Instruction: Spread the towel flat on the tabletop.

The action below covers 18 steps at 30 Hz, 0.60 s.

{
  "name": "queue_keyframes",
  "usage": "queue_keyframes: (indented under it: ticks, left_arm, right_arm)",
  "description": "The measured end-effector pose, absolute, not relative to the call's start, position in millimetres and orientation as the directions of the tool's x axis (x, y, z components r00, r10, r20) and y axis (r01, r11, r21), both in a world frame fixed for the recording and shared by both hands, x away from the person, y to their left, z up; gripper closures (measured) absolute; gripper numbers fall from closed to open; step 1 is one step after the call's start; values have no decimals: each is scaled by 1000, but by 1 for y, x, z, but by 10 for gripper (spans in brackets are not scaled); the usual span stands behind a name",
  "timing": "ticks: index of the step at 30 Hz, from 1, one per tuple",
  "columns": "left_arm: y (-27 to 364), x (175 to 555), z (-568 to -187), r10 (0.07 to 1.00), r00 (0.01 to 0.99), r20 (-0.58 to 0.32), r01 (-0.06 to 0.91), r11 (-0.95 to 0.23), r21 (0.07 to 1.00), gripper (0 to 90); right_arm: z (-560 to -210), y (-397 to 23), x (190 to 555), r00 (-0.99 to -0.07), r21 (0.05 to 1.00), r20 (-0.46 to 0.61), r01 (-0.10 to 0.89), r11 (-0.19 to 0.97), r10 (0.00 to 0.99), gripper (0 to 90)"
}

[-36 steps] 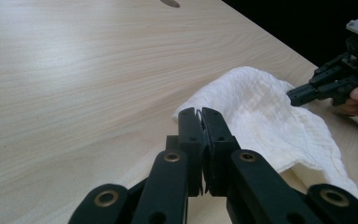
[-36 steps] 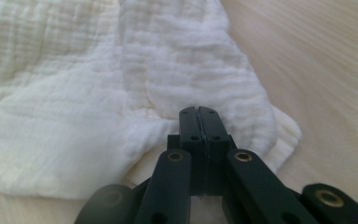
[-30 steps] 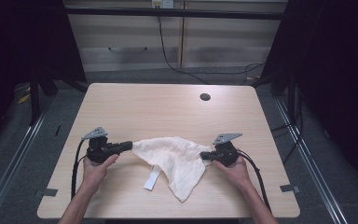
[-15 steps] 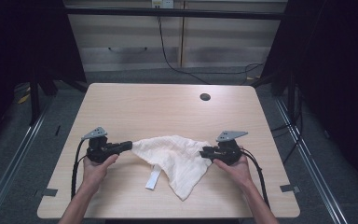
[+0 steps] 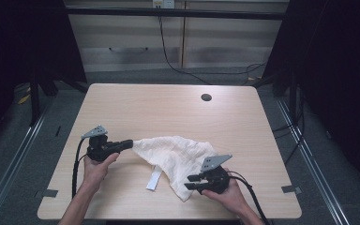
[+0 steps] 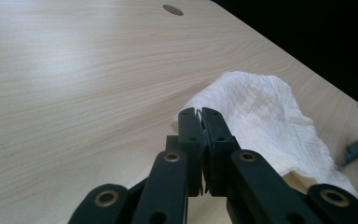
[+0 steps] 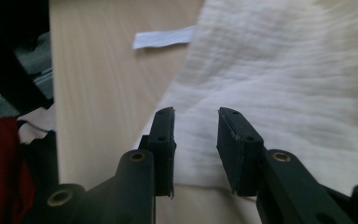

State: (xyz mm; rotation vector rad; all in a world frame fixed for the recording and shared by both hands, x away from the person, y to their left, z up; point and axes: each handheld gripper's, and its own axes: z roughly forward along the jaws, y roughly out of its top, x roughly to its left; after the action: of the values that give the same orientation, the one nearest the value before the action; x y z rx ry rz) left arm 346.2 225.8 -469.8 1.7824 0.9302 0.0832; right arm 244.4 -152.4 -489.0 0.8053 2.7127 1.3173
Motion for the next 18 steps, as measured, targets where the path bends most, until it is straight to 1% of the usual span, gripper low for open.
queue_keyframes:
  ticks: [4,6,11,15,17,18]
  left_arm:
    - [225,346,-469,622,695,-360,543,-127,830,877]
    - [226,346,-469,622,694,-362,544,-123,830,877]
    - [227,347,-470,627,687,-367,549,-116,828,877]
    - [227,347,-470,626,688,-368,549,-116,828,877]
    - [227,347,-470,626,688,-367,548,-117,828,877]
    - [227,347,-470,625,690,-366,548,-119,828,877]
  right_arm:
    - [-495,-143,235,-884,728,199,422,540,423,655]
    - [-497,-141,233,-890,721,199,417,554,411,631]
    - [-501,-136,227,-906,720,161,379,581,392,569]
    - [-501,-132,224,-918,722,112,338,603,381,559]
    - [-501,-131,222,-928,724,72,302,620,366,577]
    - [-501,-131,221,-927,724,54,292,625,370,601]
